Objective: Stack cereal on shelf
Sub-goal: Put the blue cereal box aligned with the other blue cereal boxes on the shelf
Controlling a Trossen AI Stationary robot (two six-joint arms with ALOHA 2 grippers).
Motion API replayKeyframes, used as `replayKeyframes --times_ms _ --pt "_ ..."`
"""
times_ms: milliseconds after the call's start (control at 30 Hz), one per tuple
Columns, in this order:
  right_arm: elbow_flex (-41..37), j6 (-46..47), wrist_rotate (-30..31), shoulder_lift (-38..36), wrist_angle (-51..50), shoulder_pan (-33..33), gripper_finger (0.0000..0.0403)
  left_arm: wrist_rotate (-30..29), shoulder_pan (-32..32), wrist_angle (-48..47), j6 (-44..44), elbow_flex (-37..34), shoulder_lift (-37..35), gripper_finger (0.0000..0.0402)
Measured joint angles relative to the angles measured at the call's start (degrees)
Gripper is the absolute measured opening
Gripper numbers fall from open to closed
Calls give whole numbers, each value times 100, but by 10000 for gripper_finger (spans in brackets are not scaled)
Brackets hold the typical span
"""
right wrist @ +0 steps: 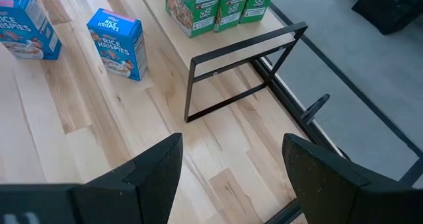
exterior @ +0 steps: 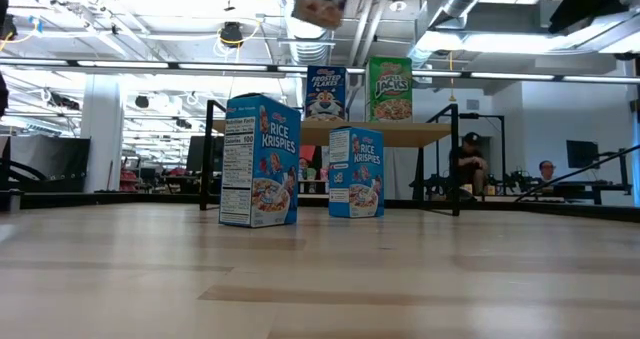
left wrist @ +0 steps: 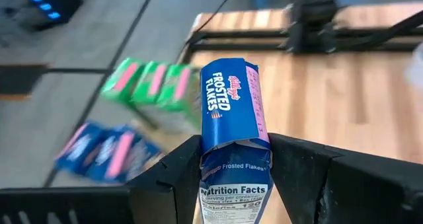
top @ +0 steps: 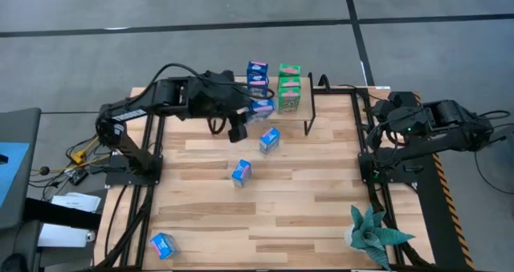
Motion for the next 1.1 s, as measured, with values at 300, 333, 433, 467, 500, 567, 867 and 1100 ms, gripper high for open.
replayKeyframes --times_ms 300,333,433,467,500,567,867,1100 --pt "0 -70 0 -2 2 0 286 -175 45 1368 -281 -2563 -1334 151" --pt "0 -72 0 0 4 0 286 -228 72 1923 -203 -3066 -1546 151" --pt "0 -75 0 0 9 0 286 -281 253 3537 103 -4285 -2061 151" --pt "0 -79 0 0 13 0 286 -238 349 3960 186 -4617 -2159 151" --pt "0 -82 0 0 18 0 286 -124 460 4353 228 -4909 -2225 151" --pt "0 -85 0 0 21 0 286 387 747 4883 188 -5349 -2267 151" --pt "0 -79 139 0 49 0 286 2223 1903 5845 280 -5915 -1800 151" --pt "0 -39 209 0 47 0 286 3387 2596 6185 157 -5912 -1442 151"
